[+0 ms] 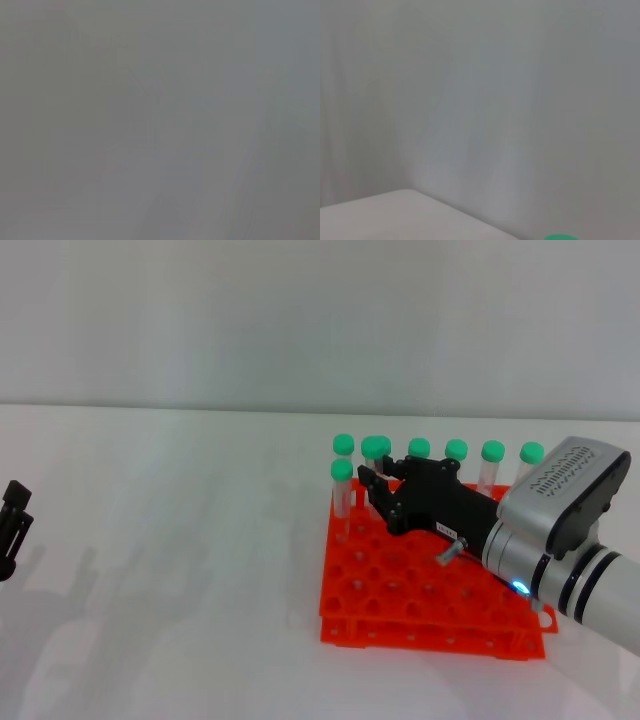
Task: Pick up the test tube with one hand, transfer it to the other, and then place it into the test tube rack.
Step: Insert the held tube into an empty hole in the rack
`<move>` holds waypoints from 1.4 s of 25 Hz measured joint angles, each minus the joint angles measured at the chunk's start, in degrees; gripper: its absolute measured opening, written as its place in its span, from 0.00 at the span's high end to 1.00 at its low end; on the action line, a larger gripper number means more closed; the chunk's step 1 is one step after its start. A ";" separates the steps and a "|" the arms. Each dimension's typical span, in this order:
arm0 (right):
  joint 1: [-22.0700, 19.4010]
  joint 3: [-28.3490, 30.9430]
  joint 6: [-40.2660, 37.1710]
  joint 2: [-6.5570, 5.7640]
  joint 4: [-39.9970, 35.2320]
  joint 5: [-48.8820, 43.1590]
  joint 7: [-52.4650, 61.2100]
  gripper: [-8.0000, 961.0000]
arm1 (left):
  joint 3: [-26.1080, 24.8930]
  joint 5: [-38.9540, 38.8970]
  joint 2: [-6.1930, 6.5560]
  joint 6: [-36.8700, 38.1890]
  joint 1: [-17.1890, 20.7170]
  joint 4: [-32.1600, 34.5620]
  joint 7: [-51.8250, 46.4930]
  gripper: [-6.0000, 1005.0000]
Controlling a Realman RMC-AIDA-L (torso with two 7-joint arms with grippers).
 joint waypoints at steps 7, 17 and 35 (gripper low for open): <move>-0.03 -0.54 0.88 0.00 -0.12 0.01 0.00 0.78 | 0.00 0.00 0.00 0.00 -0.02 0.00 0.00 0.30; 0.26 -1.10 2.72 0.00 -0.27 0.00 0.00 0.78 | 0.00 0.00 -0.01 0.01 -0.28 0.00 0.00 0.30; 0.85 -0.85 5.12 0.00 -0.28 -0.36 0.27 0.78 | -0.35 -0.24 0.09 -0.09 -0.63 0.49 0.00 0.30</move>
